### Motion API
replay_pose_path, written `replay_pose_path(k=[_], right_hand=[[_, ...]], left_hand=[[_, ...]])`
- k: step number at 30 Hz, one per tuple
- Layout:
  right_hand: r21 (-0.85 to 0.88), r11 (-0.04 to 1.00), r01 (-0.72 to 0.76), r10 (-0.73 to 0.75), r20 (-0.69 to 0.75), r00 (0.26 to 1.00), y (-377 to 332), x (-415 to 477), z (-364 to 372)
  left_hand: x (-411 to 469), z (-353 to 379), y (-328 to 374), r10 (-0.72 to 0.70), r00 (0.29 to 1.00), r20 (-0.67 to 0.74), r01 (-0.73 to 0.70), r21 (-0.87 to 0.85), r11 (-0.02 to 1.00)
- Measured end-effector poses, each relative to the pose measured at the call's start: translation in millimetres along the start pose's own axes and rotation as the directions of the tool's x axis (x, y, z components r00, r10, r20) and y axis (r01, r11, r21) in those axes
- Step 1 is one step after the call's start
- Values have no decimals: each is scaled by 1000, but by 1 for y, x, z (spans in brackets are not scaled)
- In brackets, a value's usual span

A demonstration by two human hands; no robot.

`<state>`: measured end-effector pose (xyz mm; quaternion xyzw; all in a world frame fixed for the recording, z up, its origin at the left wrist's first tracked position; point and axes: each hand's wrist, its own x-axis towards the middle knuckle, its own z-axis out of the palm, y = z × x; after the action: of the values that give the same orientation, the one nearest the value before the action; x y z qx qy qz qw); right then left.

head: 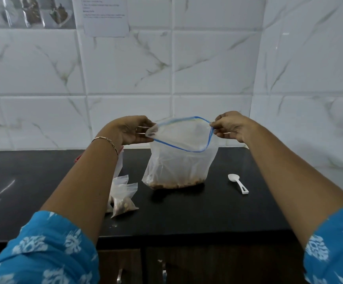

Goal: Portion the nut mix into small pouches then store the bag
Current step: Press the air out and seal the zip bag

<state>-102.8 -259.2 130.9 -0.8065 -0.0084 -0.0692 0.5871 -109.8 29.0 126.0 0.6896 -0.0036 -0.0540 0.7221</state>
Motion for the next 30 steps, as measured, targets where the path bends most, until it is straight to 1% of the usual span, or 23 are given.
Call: replay_pose_path(k=[1, 2, 3, 5, 7, 9, 10, 11, 13, 14, 15, 16, 17, 19, 20, 21, 22, 25, 26, 28, 30], right_hand=[[-3, 1000, 27, -27, -19, 999, 0, 0, 1], [-43, 997, 60, -61, -39, 997, 0, 0, 1], [-117, 988, 99, -106, -58, 993, -1, 0, 0], [-304, 937, 172, -205, -80, 975, -1, 1, -1], [-489, 844, 220, -306, -102, 946, -2, 1, -3], [-691, 682, 240, -406, -85, 910, -1, 2, -2], [-780, 579, 239, -445, -56, 894, 1, 2, -1], [-849, 469, 242, -477, -13, 879, 2, 2, 1], [-929, 258, 266, -520, 98, 849, 3, 3, 4], [-944, 176, 279, -535, 146, 832, 3, 2, 5], [-951, 121, 286, -548, 176, 818, 3, 1, 5], [-954, 87, 286, -556, 192, 809, 2, 0, 5], [-957, 64, 284, -559, 201, 804, 1, 0, 5], [-959, 41, 280, -551, 212, 807, -1, 0, 6], [-958, 59, 281, -546, 205, 812, -2, 0, 6], [-955, 91, 283, -543, 191, 818, -4, 1, 5], [-952, 118, 283, -539, 178, 823, -5, 2, 3], [-955, 131, 266, -538, 157, 828, -7, 5, -3], [-956, 131, 261, -547, 150, 824, -7, 5, -5], [-961, 119, 250, -600, 131, 789, -8, 4, -6], [-966, 83, 243, -687, 122, 716, -9, 2, -7]], left_hand=[[0, -2, -1, -1, 1000, 13, 2, -35, 999], [-2, -4, -2, -1, 1000, 24, 2, -58, 998], [-3, -6, -3, 3, 1000, 31, -1, -68, 998], [-5, -7, -4, 17, 999, 51, -14, -62, 998], [-6, -8, -4, 34, 998, 49, -34, -3, 999], [-3, -7, -3, 57, 998, -10, -54, 163, 985], [-2, -6, -2, 84, 994, -70, -59, 298, 953], [2, -4, -1, 127, 982, -140, -53, 440, 896], [11, -2, 1, 260, 930, -261, -24, 660, 751], [15, -2, 2, 337, 895, -293, -7, 745, 667], [18, -1, 2, 419, 854, -309, 16, 820, 572], [21, 0, 2, 494, 811, -314, 36, 869, 493], [21, 2, 2, 550, 775, -312, 43, 894, 446], [20, 6, 2, 610, 734, -297, 41, 917, 397], [18, 7, 4, 614, 733, -291, 40, 921, 388], [16, 7, 6, 598, 749, -287, 41, 920, 391], [15, 6, 8, 567, 774, -280, 25, 910, 415], [7, 3, 16, 414, 876, -246, -60, 798, 600], [3, 3, 19, 373, 898, -235, -70, 759, 647], [-2, 0, 25, 362, 905, -224, -91, 728, 679], [-6, -2, 31, 399, 883, -246, -108, 722, 684]])
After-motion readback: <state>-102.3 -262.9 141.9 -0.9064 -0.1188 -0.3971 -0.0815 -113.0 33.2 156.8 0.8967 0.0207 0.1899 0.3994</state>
